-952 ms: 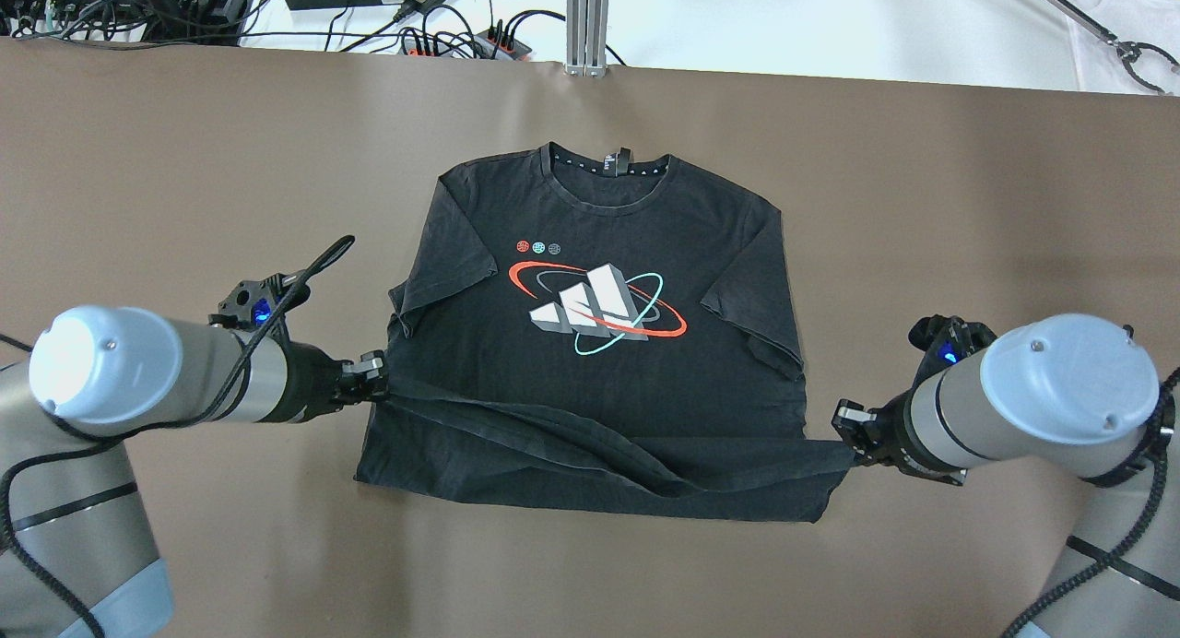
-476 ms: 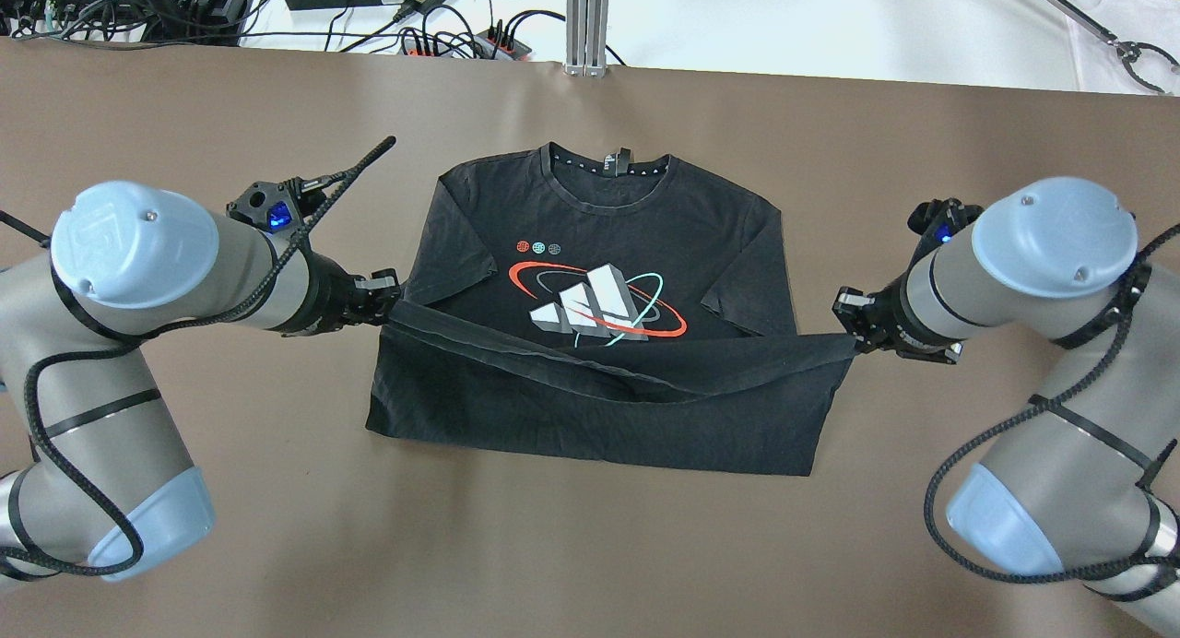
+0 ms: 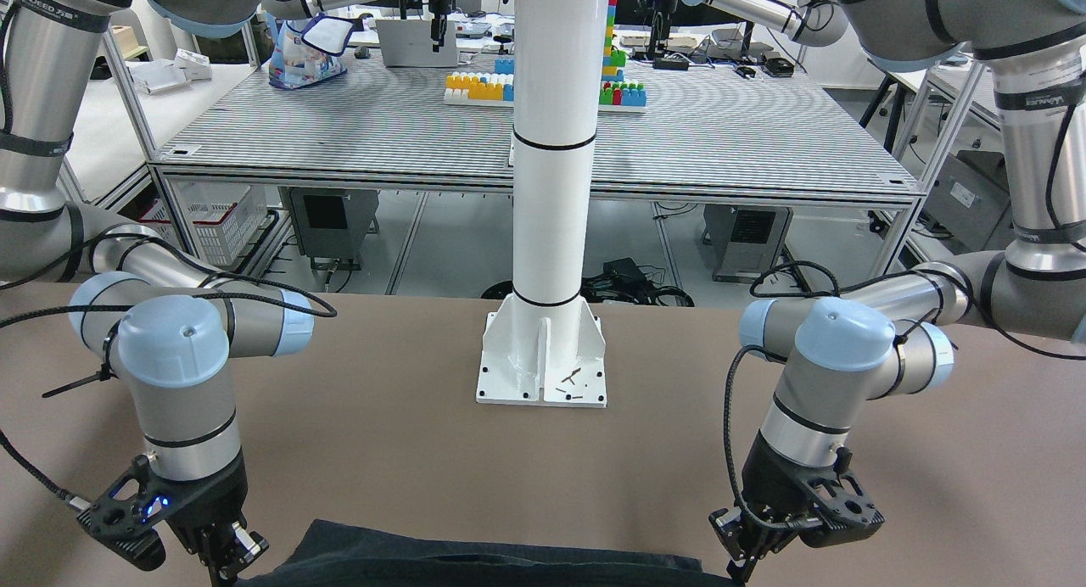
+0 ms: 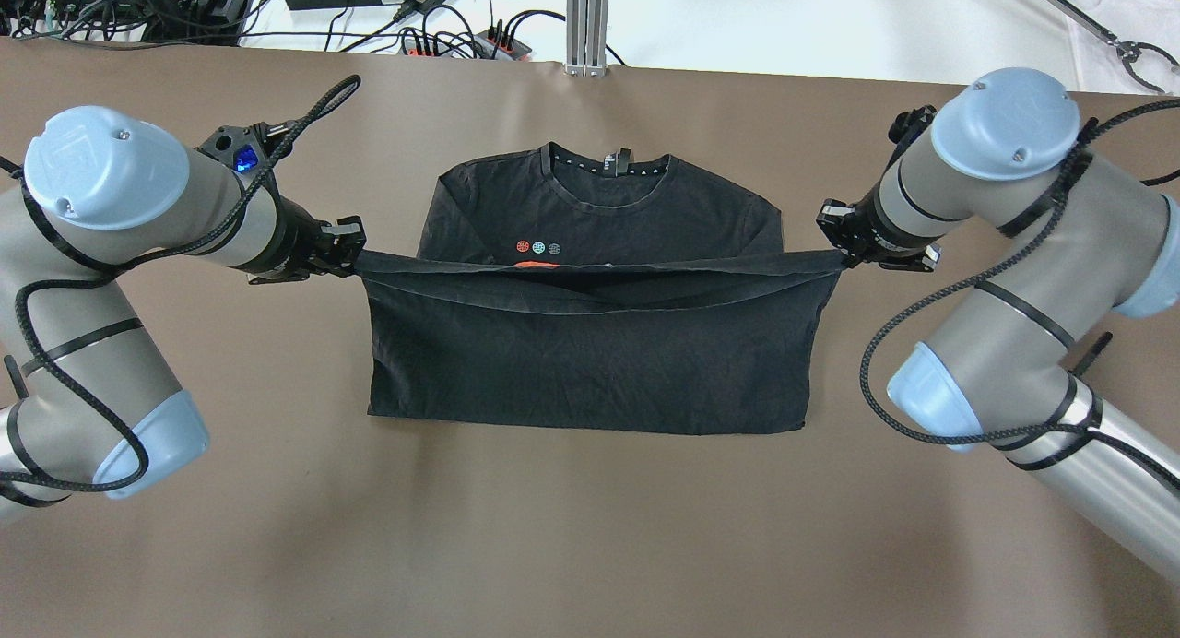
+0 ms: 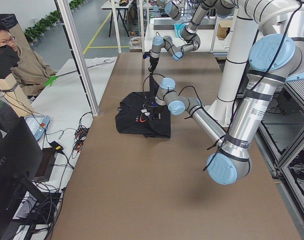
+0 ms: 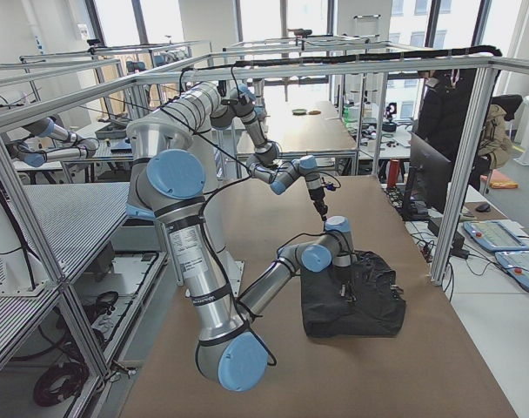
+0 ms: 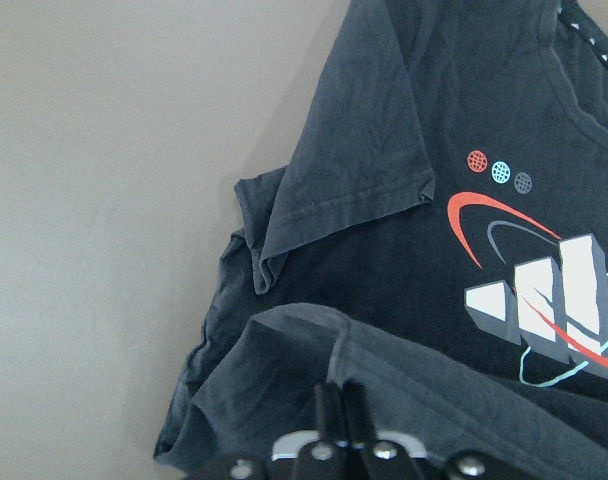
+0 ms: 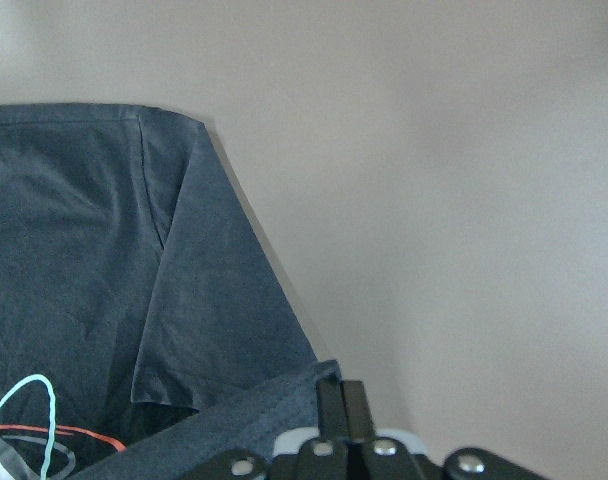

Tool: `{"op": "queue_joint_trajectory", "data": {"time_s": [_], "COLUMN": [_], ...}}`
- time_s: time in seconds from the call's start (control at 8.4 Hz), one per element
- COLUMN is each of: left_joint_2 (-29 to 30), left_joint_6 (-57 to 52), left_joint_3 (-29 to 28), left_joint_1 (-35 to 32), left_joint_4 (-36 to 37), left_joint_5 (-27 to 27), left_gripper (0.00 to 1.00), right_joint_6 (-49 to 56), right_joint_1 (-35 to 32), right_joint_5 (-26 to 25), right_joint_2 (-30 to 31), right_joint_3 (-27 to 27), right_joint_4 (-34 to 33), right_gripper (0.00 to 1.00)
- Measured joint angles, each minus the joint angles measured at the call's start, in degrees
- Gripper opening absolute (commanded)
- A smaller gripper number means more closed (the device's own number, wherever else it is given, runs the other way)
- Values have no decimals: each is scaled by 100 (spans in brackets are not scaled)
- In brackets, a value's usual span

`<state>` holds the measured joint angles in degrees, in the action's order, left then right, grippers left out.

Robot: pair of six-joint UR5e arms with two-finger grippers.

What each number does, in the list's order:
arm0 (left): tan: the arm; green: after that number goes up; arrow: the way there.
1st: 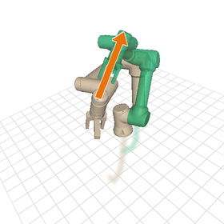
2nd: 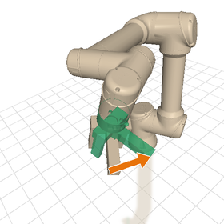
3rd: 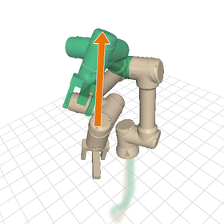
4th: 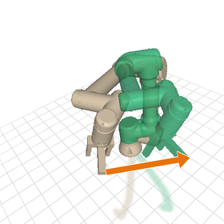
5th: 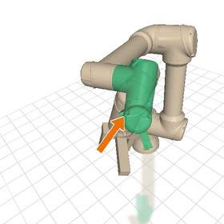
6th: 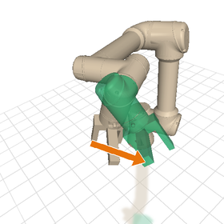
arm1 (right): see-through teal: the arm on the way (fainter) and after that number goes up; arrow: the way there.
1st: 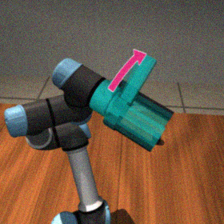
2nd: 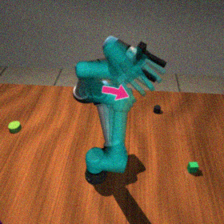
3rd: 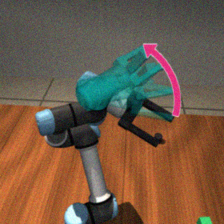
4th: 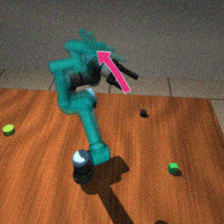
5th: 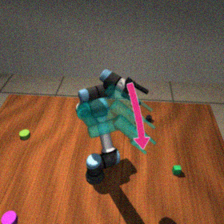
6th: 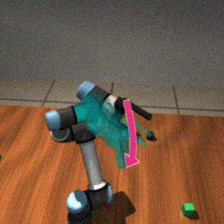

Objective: Fold clothes
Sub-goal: 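Lift the hem with both grippers and fold it toward the collar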

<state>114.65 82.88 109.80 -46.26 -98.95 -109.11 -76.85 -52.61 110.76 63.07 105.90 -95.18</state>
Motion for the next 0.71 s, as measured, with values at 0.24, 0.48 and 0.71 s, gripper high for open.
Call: {"op": "queue_joint_trajectory", "data": {"time_s": [0.24,0.48,0.71], "left_joint_2": [291,690,857], "left_joint_6": [-33,-37,-33], "left_joint_3": [-491,-1122,-1668], "left_joint_1": [-160,-246,-297], "left_joint_4": [-24,-132,-588], "left_joint_5": [-8,-5,-9], "left_gripper": [0,0,0], "right_joint_6": [112,216,262], "right_joint_1": [-72,-128,-140], "right_joint_5": [-64,-246,-471], "right_joint_2": [-336,-625,-757], "right_joint_3": [-765,-1447,-1809], "right_joint_4": [427,841,1095], "right_gripper": [0,0,0]}}
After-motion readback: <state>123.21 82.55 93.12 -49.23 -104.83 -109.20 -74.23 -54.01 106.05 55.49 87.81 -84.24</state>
